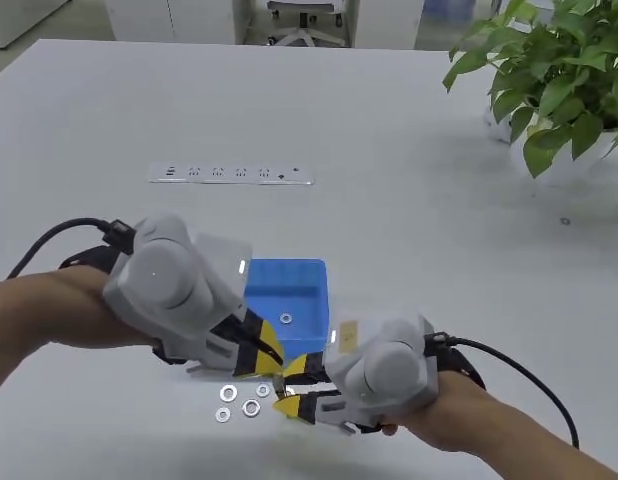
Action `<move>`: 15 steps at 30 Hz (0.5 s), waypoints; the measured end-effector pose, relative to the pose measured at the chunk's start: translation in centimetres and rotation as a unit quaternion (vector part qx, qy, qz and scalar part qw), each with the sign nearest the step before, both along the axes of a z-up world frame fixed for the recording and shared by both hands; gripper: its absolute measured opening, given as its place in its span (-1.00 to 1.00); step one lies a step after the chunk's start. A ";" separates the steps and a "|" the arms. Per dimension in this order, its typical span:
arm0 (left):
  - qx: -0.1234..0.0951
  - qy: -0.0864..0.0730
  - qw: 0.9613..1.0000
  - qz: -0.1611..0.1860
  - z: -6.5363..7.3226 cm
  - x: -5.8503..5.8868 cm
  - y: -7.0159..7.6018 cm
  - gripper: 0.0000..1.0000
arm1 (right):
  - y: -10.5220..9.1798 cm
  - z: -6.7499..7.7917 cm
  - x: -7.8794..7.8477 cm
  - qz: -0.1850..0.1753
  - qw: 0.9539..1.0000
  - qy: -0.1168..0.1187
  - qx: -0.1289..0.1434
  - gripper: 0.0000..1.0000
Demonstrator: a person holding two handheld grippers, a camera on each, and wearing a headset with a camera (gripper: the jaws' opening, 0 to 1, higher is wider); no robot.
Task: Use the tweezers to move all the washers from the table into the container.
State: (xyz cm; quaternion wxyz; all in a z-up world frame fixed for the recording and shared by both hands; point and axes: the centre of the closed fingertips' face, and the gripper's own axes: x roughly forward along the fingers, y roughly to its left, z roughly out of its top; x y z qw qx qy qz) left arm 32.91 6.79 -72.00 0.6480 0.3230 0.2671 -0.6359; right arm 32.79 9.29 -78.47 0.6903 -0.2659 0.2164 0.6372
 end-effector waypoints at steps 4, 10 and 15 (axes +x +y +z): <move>-0.003 0.000 1.000 -0.002 0.0 0.0 -0.2 -0.89 | -0.1 0.0 0.2 -0.005 1.000 0.001 0.000 -0.78; -0.005 0.002 1.000 0.000 0.0 0.0 -0.3 -0.89 | -0.1 0.0 0.2 -0.008 1.000 0.004 0.001 -0.79; -0.007 0.004 1.000 -0.001 0.0 0.0 -0.5 -0.89 | -0.2 0.0 0.3 -0.015 1.000 0.011 0.005 -0.80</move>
